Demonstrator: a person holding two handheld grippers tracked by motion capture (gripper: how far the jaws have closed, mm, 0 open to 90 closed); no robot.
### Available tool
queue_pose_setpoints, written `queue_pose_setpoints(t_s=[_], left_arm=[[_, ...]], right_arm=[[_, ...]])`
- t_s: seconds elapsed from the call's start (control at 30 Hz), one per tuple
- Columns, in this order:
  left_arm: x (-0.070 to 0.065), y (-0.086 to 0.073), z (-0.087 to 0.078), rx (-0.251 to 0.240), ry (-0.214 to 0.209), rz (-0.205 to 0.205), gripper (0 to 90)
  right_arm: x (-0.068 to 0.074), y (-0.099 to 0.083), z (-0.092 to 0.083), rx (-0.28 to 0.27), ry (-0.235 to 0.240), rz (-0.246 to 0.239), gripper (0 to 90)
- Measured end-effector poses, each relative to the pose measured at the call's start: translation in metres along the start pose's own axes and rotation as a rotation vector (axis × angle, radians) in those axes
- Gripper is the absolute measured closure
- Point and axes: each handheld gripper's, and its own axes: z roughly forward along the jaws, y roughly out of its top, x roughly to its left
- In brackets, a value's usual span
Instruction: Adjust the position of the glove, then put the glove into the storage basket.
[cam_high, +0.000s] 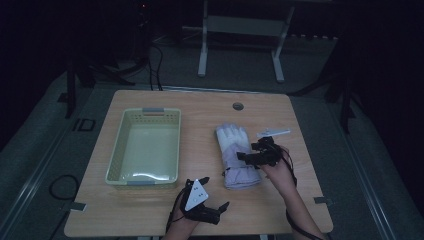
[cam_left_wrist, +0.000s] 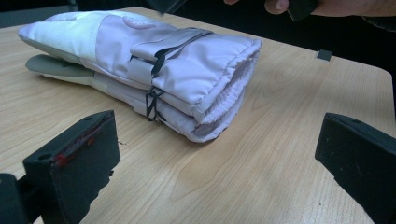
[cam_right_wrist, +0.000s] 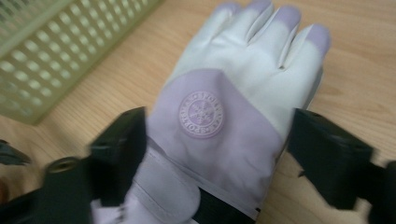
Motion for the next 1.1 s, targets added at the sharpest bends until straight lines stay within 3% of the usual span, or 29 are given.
queue_pose_setpoints(t_s=[0.1, 0.2, 0.37, 0.4, 0.5, 0.63, 0.73, 0.9, 0.97, 1.03, 1.1], left_arm=[[0.001, 0.000, 0.000, 0.002, -0.001, -0.005, 0.0], [0.001, 0.000, 0.000, 0.002, 0.000, -0.008, 0.0], [0.001, 0.000, 0.000, 0.003, 0.000, -0.013, 0.0], [0.001, 0.000, 0.000, 0.003, 0.000, -0.014, 0.0], [0.002, 0.000, 0.000, 0.004, 0.006, -0.022, 0.0], [0.003, 0.001, 0.002, 0.018, 0.043, -0.047, 0.0], [0.007, 0.002, 0.005, 0.032, 0.020, -0.083, 0.0], [0.005, 0.009, 0.006, 0.063, -0.006, -0.053, 0.0], [0.001, 0.022, 0.006, 0.047, -0.012, -0.028, 0.0], [0.000, 0.034, 0.007, 0.050, 0.001, -0.014, 0.0], [0.002, 0.045, 0.010, 0.056, -0.012, -0.020, 0.0]], right_arm=[[-0.008, -0.007, -0.008, -0.052, -0.017, -0.055, 15.1], [-0.015, -0.012, -0.013, -0.090, 0.001, -0.077, 15.5], [-0.020, -0.021, -0.020, -0.136, -0.059, -0.193, 15.6], [-0.021, -0.022, -0.022, -0.119, -0.063, -0.199, 16.5], [-0.025, -0.027, -0.024, -0.087, -0.003, -0.178, 16.1], [-0.029, -0.034, -0.028, -0.094, -0.011, -0.175, 14.0], [-0.033, -0.036, -0.033, -0.097, -0.032, -0.175, 13.3], [-0.039, -0.037, -0.042, -0.105, -0.027, -0.167, 12.9], [-0.042, -0.038, -0.051, -0.173, -0.070, -0.238, 14.4], [-0.043, -0.038, -0.056, -0.220, -0.080, -0.266, 14.4], [-0.044, -0.038, -0.059, -0.217, -0.079, -0.271, 14.1]])
